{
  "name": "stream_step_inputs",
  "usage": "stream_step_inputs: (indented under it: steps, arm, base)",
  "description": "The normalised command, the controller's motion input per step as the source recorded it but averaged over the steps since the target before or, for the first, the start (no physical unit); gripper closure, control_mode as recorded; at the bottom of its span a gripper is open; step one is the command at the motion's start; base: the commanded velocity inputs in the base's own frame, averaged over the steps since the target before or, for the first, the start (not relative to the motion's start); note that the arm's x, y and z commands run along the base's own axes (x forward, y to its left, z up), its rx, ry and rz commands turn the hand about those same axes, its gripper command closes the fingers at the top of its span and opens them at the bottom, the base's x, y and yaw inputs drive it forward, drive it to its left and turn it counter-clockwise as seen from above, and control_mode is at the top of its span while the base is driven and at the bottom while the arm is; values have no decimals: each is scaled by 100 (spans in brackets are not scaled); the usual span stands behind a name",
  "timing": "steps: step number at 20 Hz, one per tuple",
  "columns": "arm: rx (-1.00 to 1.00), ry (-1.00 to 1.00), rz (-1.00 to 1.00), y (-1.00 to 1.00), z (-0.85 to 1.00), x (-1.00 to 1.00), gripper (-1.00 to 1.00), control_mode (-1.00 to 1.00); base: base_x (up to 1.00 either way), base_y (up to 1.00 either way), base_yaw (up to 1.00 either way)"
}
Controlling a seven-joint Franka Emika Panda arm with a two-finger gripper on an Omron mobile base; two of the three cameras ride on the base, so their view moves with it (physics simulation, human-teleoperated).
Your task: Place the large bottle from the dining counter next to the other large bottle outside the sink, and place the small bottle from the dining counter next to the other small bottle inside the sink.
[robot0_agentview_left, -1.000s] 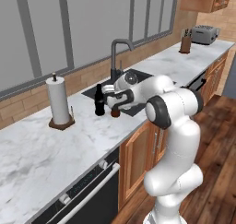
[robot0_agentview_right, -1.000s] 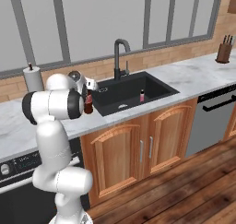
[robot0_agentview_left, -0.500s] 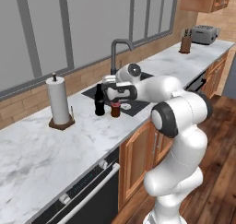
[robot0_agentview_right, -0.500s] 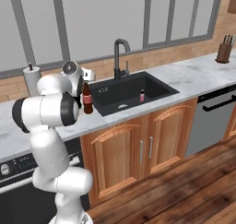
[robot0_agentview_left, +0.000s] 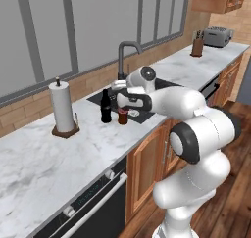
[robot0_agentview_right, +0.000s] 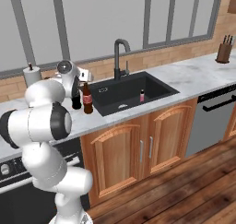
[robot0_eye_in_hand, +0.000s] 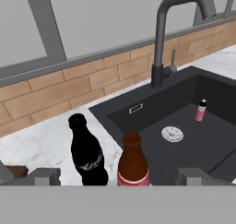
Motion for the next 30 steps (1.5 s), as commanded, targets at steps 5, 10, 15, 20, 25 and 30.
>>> stream_step_inputs:
  steps: [5,10,15,20,25,30]
  arm:
    - [0,0,7,-32,0,-56,-100,-100]
    - [-1,1,13,-38,-2,-10,-100,-100]
    - [-11,7,13,-33,-10,-2,-100,-100]
    - [-18,11,11,-20,-22,-2,-100,-100]
    - [-13,17,10,-7,-25,0,-100,-100]
    - [-7,16,8,-5,-12,-2,-100,-100]
  base:
    - [0,0,0]
    - [0,0,0]
    - [0,0,0]
    - [0,0,0]
    - [0,0,0]
    - [0,0,0]
